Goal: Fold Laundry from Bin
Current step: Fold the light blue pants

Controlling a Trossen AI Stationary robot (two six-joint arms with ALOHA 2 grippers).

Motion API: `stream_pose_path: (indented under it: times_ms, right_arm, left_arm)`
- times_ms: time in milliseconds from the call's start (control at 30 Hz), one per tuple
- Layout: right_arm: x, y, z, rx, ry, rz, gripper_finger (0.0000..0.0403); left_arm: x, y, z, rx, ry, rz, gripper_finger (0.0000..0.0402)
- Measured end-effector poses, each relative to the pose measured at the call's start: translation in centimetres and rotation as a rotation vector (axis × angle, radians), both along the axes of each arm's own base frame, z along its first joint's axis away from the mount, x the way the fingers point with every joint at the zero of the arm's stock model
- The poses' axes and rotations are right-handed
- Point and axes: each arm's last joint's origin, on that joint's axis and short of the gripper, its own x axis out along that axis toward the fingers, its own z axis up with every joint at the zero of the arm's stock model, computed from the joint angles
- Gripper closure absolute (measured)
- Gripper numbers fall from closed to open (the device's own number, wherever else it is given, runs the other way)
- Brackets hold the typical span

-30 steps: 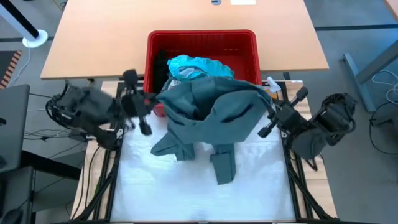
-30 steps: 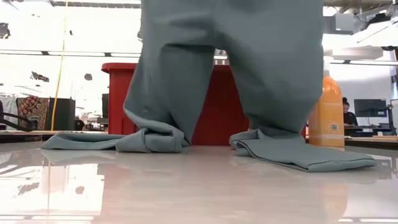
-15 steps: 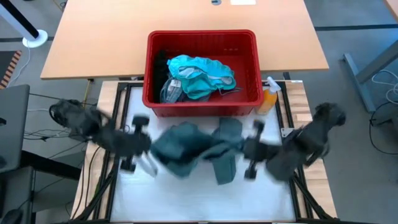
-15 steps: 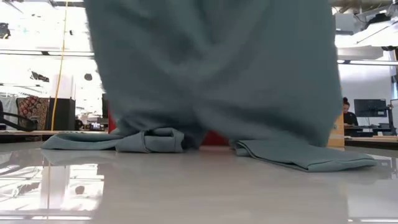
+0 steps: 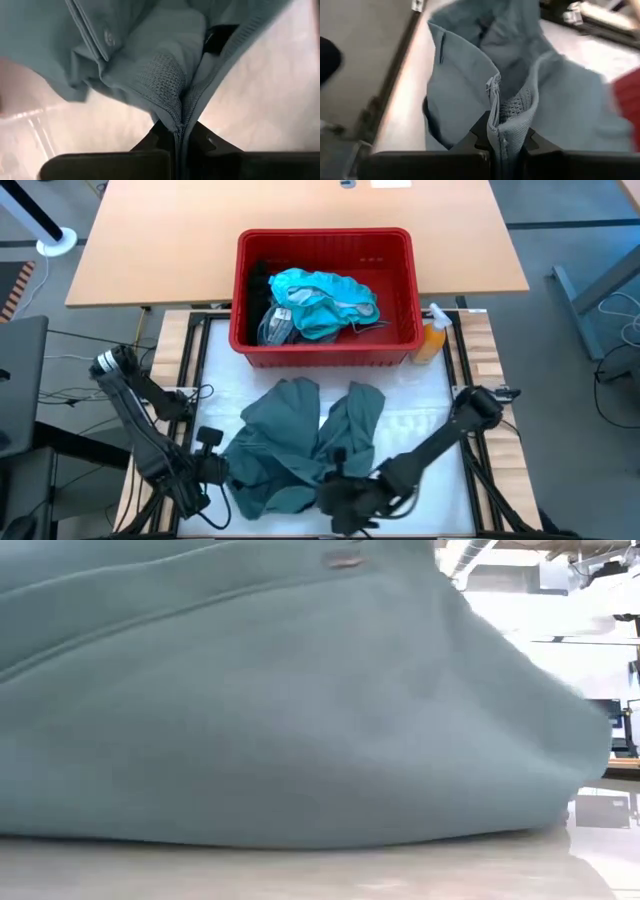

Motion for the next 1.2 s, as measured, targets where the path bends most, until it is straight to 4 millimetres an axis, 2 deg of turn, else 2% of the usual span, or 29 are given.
stream_pose_path:
  times_ms: [100,200,433,567,700,933,1200]
  right_arm:
    - [1.5,-0.4,-0.9,0.062,0.003,0.02,0.0356]
    - [2.4,-0.4,-1.4,0.109,-0.008,0.045,0.0356]
    - [3.2,-0.6,-1.0,0.189,-0.032,0.121,0.0356]
    - [3.3,-0.6,-0.9,0.227,-0.015,0.173,0.0356]
    - [3.2,-0.4,-1.0,0.26,0.016,0.247,0.0346]
    - [3.2,-0.3,-1.0,0.322,0.053,0.322,0.0309]
    - [3.7,-0.4,-0.5,0.465,0.067,0.412,0.0221]
  left_arm:
    - [-0.7,0.1,-1.8,-0.026,0.088,0.049,0.0393]
    - [-1.4,0.1,-2.4,-0.049,0.192,0.061,0.0365]
    - [-2.1,0.5,-1.7,-0.01,0.276,0.104,0.0273]
    - [-2.5,0.9,-1.0,0.012,0.347,0.114,0.0242]
    - [-2.7,1.1,-0.9,0.043,0.355,0.109,0.0236]
    - [-2.1,1.2,-0.4,0.103,0.243,0.024,0.0235]
    - [-2.0,1.6,2.7,0.122,0.198,0.065,0.0235]
